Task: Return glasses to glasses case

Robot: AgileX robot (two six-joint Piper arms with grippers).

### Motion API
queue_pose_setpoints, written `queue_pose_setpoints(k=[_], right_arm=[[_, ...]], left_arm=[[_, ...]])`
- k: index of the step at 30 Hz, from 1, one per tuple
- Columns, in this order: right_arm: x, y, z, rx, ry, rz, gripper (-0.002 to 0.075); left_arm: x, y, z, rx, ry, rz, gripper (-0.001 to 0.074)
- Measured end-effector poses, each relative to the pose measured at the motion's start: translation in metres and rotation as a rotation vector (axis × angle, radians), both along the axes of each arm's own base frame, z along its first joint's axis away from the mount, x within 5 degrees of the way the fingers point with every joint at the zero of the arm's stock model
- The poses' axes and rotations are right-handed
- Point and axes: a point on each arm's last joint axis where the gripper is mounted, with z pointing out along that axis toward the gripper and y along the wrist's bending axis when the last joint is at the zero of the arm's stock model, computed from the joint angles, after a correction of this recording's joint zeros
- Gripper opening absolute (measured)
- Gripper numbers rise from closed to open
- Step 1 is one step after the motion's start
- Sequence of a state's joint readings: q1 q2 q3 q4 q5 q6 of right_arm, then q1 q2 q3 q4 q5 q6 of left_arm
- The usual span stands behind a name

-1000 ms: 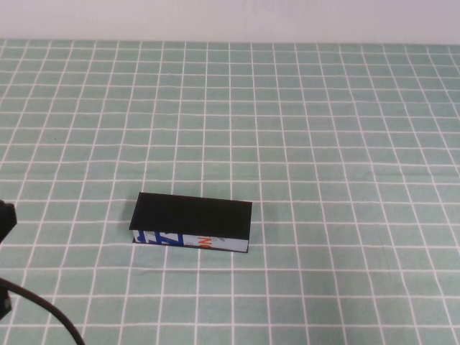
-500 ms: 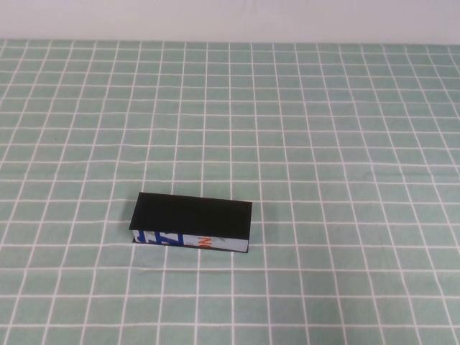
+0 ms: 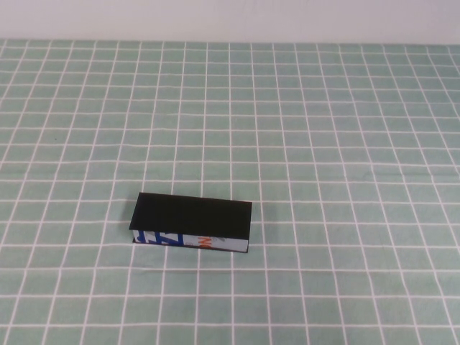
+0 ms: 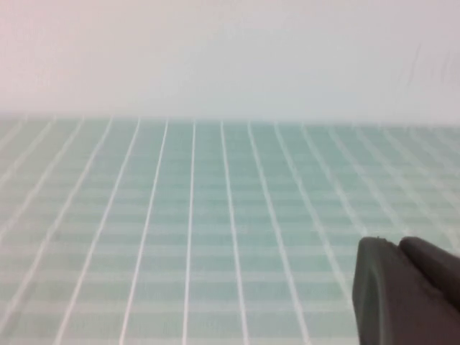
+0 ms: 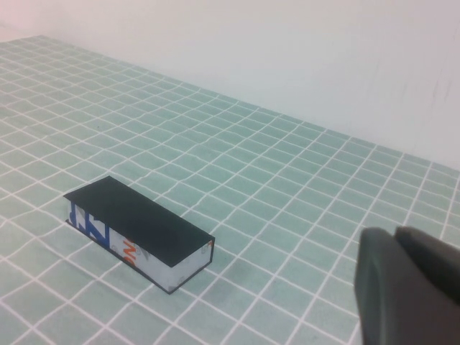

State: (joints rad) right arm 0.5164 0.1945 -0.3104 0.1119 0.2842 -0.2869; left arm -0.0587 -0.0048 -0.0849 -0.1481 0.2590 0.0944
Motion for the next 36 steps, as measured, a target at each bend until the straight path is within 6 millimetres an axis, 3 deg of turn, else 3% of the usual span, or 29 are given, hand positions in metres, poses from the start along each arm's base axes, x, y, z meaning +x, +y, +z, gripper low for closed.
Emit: queue_pose_setpoints(k=[5,13,36], right_arm=[[0.0,0.0,0.0,0.001,0.001,0.0,-0.0011],[0.0,0.0,0.0,0.002,0.001,0.0,-0.0011],[0.0,0.0,0.0,0.003,0.002,0.001,-0.0011]], left_arm=[[0.004,0.001,-0.032,0.003,0.074,0.009,-0.0001],[0.003,0.001,-0.044,0.015,0.188,0.012,-0.0001],[0.002,0.004,-0.046,0.001,0.204,0.051,-0.0001]])
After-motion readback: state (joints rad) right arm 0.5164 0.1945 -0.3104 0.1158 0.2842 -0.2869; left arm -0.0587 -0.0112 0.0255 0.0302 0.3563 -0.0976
